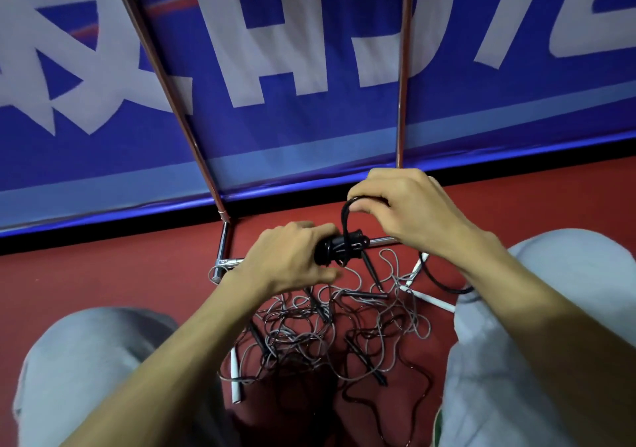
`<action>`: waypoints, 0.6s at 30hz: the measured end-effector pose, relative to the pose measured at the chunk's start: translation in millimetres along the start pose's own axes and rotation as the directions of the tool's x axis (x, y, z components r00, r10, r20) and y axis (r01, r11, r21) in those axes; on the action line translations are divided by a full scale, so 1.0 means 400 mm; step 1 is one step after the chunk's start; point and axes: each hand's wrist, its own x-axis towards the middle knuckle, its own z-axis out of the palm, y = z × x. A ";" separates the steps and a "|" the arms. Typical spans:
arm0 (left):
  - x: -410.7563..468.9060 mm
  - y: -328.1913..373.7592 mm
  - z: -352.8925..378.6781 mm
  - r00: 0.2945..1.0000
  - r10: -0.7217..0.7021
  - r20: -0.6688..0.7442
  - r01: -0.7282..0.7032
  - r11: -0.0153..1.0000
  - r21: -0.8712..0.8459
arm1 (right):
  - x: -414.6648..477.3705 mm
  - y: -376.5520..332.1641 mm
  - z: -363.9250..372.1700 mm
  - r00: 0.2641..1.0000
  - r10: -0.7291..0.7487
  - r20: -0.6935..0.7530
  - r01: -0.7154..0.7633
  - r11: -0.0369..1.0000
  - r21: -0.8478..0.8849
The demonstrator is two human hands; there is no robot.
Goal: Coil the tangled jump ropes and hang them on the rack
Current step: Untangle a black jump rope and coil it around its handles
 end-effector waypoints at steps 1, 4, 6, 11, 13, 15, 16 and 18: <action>-0.003 0.011 0.000 1.000 0.020 0.022 -0.020 1.000 -0.016 | 0.001 0.001 0.003 0.998 0.042 -0.048 -0.041 0.999 0.023; -0.012 0.031 -0.010 0.997 0.076 -0.005 -0.077 0.995 -0.064 | 0.006 -0.002 0.009 0.970 0.189 -0.151 -0.182 0.982 0.059; -0.021 0.034 -0.019 0.992 0.110 -0.062 -0.117 0.985 -0.127 | 0.011 0.007 0.012 0.942 0.296 -0.160 -0.284 0.954 0.093; -0.024 0.017 -0.035 0.986 0.100 -0.133 -0.147 0.896 -0.419 | 0.024 0.041 0.017 0.876 0.478 -0.056 -0.461 0.867 0.188; -0.025 0.015 -0.047 0.990 0.037 -0.137 -0.125 0.690 -0.713 | 0.027 0.035 0.020 0.874 0.485 -0.014 -0.470 0.853 0.229; -0.025 0.014 -0.059 0.992 -0.009 -0.124 -0.109 0.423 -0.899 | 0.029 0.025 0.023 0.882 0.471 0.005 -0.455 0.849 0.268; -0.024 0.015 -0.063 0.992 -0.032 -0.119 -0.102 0.328 -0.939 | 0.031 0.022 0.025 0.887 0.461 0.009 -0.446 0.853 0.271; -0.022 0.020 -0.076 0.989 -0.083 -0.123 -0.107 0.181 -0.978 | 0.032 0.016 0.030 0.894 0.447 0.046 -0.442 0.856 0.269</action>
